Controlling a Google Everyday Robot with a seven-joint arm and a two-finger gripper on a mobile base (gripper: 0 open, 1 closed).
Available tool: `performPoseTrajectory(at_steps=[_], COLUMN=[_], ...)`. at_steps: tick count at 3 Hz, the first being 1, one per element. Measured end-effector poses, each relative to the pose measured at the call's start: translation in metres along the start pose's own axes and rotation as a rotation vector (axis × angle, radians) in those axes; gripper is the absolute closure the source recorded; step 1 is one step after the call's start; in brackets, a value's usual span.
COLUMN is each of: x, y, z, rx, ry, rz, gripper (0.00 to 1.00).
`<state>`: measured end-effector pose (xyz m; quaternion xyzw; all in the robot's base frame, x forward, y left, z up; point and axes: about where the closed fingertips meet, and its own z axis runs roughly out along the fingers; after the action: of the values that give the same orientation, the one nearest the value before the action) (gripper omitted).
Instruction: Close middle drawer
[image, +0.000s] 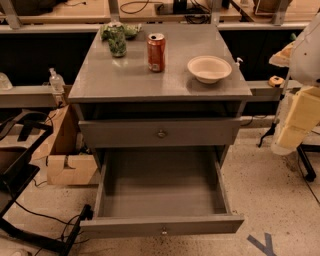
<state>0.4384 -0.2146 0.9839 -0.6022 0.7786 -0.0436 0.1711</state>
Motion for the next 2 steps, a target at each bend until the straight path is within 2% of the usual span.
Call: performPoseTrajectory(at_steps=[1, 2], x=[0.000, 0.001], y=[0.000, 0.008], z=[0.000, 0.021], rx=[0.000, -0.016], ry=[0.000, -0.050], rz=[0.000, 0.000], gripper=[0.00, 0.00])
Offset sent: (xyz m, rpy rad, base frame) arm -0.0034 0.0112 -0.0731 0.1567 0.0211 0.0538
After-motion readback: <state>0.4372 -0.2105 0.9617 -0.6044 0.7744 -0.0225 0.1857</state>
